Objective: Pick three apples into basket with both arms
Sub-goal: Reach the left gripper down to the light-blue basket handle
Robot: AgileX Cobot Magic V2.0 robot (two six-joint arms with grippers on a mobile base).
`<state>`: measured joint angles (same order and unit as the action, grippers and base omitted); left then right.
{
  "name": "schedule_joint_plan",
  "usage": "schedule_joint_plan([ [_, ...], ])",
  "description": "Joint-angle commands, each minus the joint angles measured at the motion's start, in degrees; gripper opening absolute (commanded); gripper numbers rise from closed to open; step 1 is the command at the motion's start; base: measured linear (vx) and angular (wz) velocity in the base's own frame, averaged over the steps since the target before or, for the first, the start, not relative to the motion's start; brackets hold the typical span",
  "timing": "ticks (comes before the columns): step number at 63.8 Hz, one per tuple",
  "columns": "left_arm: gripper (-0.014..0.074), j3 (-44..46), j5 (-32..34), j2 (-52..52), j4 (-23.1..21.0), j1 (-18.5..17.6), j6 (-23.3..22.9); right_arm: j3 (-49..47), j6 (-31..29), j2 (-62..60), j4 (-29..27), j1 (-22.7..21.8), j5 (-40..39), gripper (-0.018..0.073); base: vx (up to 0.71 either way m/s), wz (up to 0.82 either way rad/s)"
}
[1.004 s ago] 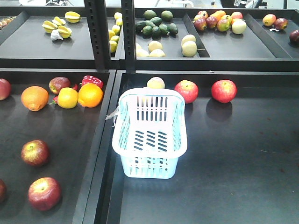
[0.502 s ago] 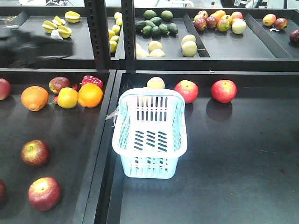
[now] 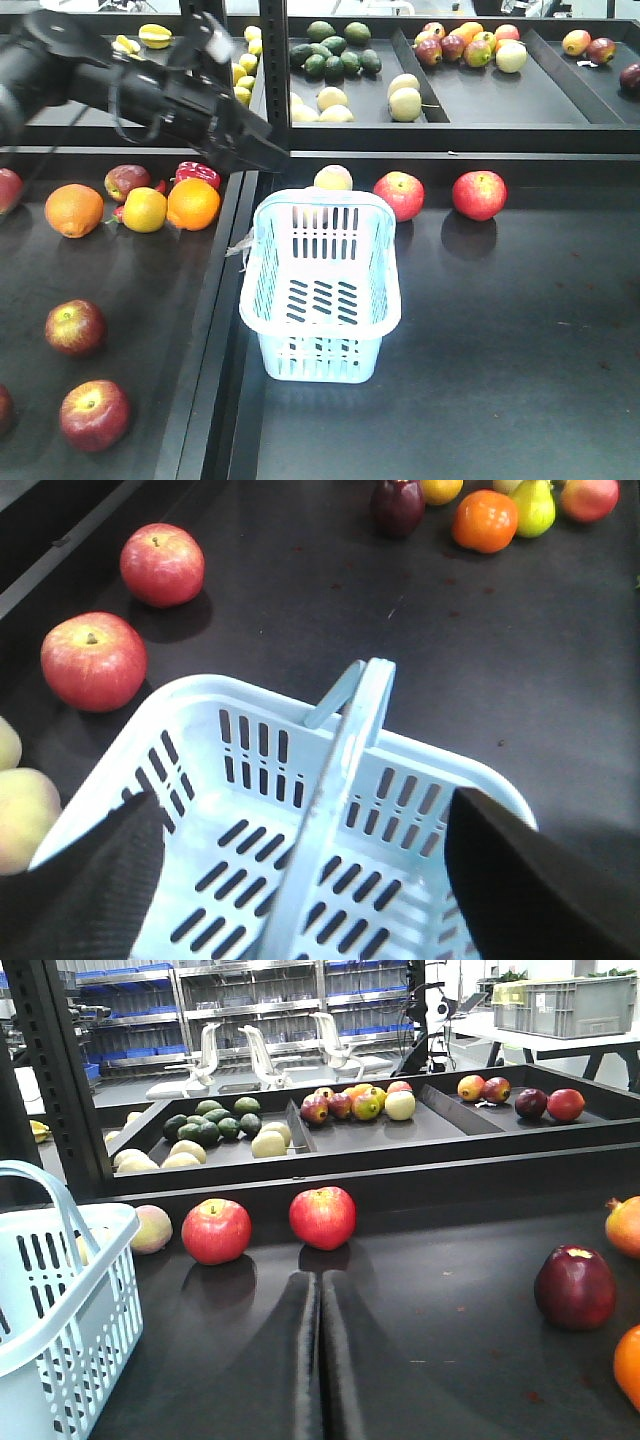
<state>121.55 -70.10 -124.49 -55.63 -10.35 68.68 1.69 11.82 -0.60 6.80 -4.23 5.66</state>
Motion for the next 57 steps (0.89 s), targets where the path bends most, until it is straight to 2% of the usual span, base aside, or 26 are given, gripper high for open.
schedule_joint_plan([
  [1, 0.0559, 4.27, -1.16, 1.43, -2.81, -1.15, -0.38, 0.78, -0.39, -0.61, 0.25, -0.32, -4.23, -0.0004, 0.0, 0.0],
  [10, 0.0559, 4.73, -0.09, 0.12, 2.74, -1.72, -0.27, 0.78, -0.39, -0.61, 0.25, -0.32, -4.23, -0.0004, 0.0, 0.0],
  [15, 0.0559, 4.73, 0.1, -0.47, 3.63, -1.72, -0.32, 0.78, -0.39, -0.61, 0.25, -0.32, -4.23, -0.0004, 0.0, 0.0],
  [29, 0.0557, 4.73, 2.75, -2.73, 3.69, -1.72, 0.92, 0.78, -0.39, -0.61, 0.25, -0.32, -4.23, -0.0004, 0.0, 0.0],
  [57, 0.0554, 4.73, 3.28, -7.65, 3.85, -1.72, 1.63, 0.78, -0.39, -0.61, 0.25, -0.32, -4.23, -0.0004, 0.0, 0.0],
])
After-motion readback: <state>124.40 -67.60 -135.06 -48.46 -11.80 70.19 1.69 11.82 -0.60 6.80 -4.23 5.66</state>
